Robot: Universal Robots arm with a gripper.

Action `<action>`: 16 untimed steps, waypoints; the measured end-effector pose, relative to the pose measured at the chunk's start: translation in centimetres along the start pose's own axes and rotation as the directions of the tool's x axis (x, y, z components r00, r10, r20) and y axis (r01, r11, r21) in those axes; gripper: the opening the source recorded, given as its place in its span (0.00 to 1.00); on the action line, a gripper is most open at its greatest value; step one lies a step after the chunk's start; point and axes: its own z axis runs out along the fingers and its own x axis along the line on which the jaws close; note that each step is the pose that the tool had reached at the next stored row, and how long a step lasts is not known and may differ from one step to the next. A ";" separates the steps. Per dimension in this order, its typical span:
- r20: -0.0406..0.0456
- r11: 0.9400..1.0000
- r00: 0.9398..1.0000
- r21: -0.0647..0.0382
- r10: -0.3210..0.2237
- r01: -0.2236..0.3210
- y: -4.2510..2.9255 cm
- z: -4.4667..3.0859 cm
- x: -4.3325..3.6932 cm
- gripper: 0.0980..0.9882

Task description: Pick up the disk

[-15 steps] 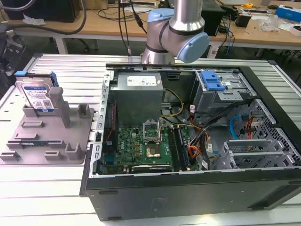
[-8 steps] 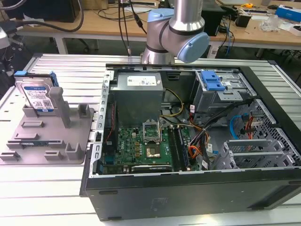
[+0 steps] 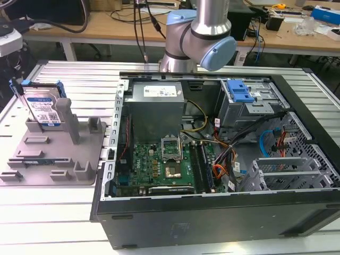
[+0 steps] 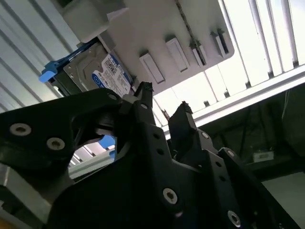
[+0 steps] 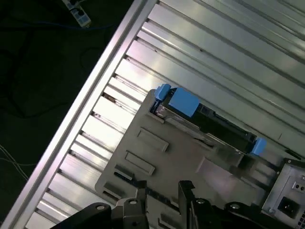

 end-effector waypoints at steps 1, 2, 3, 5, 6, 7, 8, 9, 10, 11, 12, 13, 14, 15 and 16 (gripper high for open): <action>-0.001 1.000 1.000 0.000 -0.023 0.023 0.00 0.02 0.00 0.43; -0.002 0.999 0.999 0.000 -0.040 0.040 0.00 0.03 0.00 0.43; -0.003 0.998 0.998 0.000 -0.066 0.066 0.00 0.05 0.00 0.43; -0.005 0.992 0.992 0.000 -0.126 0.126 -0.01 0.09 0.00 0.43; -0.006 0.989 0.989 0.000 -0.145 0.145 -0.01 0.11 0.00 0.43; -0.006 0.986 0.986 0.000 -0.166 0.166 -0.01 0.12 0.00 0.43; -0.007 0.983 0.983 -0.001 -0.184 0.184 -0.01 0.13 0.00 0.43; -0.008 0.980 0.980 -0.001 -0.199 0.199 -0.01 0.14 0.00 0.43; -0.009 0.971 0.971 -0.001 -0.238 0.238 -0.01 0.16 0.00 0.43; -0.010 0.967 0.967 -0.001 -0.255 0.255 -0.01 0.17 0.00 0.43; -0.010 0.962 0.962 -0.001 -0.274 0.274 -0.01 0.18 0.00 0.43; -0.011 0.955 0.955 -0.001 -0.296 0.296 -0.01 0.20 0.00 0.43; -0.012 0.949 0.949 -0.002 -0.316 0.316 -0.01 0.21 0.00 0.43; -0.013 0.943 0.943 -0.002 -0.332 0.332 -0.01 0.22 0.00 0.43; -0.013 0.936 0.935 -0.002 -0.353 0.353 -0.01 0.24 0.00 0.43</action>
